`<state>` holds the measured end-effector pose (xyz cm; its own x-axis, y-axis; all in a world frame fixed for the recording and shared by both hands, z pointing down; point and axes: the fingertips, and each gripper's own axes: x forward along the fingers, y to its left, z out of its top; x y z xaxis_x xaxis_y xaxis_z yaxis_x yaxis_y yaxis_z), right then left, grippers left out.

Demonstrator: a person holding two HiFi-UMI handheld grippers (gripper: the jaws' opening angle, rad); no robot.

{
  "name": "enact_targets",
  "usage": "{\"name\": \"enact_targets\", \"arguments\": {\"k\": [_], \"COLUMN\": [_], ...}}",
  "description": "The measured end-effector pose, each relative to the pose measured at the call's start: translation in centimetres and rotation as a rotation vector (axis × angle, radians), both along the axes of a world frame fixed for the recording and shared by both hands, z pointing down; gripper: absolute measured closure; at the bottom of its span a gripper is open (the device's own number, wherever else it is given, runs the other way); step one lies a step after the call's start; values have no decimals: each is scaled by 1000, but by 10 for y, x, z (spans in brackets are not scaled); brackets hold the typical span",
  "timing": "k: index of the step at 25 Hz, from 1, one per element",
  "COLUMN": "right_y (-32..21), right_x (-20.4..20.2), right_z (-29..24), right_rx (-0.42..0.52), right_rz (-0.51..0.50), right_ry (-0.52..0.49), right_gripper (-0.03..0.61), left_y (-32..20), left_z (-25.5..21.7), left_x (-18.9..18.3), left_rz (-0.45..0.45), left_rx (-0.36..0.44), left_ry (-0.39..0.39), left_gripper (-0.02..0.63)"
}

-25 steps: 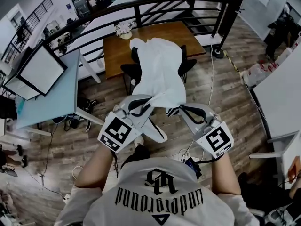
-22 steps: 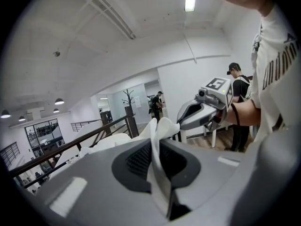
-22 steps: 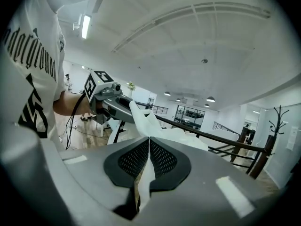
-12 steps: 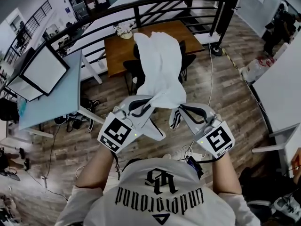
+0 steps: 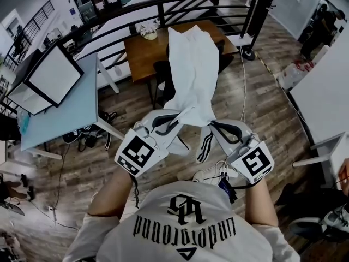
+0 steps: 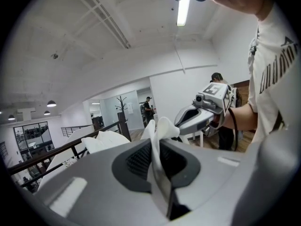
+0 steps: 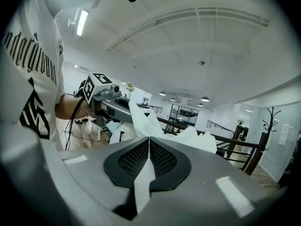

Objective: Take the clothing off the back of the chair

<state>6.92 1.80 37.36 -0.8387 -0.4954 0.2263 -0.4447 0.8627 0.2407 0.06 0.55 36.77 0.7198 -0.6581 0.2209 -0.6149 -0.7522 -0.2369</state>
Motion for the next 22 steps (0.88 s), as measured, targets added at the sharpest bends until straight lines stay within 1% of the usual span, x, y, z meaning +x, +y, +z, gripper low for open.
{"name": "enact_targets", "arguments": {"k": [5,8,10,12,15,17,22], "right_y": [41,64,75,85,104,118,157], "right_x": [-31,-46,-55,-63,-65,-64,-69], "right_z": [0,3,5,9,27,39,53], "right_rx": [-8,-9,-2,9,-33,-71,-123], "right_rz": [33,58,76,90,122,139,134], "right_ry": [-12,-5,-16,-30,-15,-14,-6], "right_gripper": [571,571,571,571,571,571,571], "left_y": [40,61,71,81,102,117,160], "left_z": [-3,2,11,24,46,57,65], "left_x": [-28,-44,-54,-61,-64,-65,-68], "left_rz": [41,60,67,78,112,136,178], "left_rx": [4,-10,-29,-67,-126,-151,-171], "left_ry": [37,37,30,26,22,13,23], "left_gripper": [542,543,543,543,543,543,543]}}
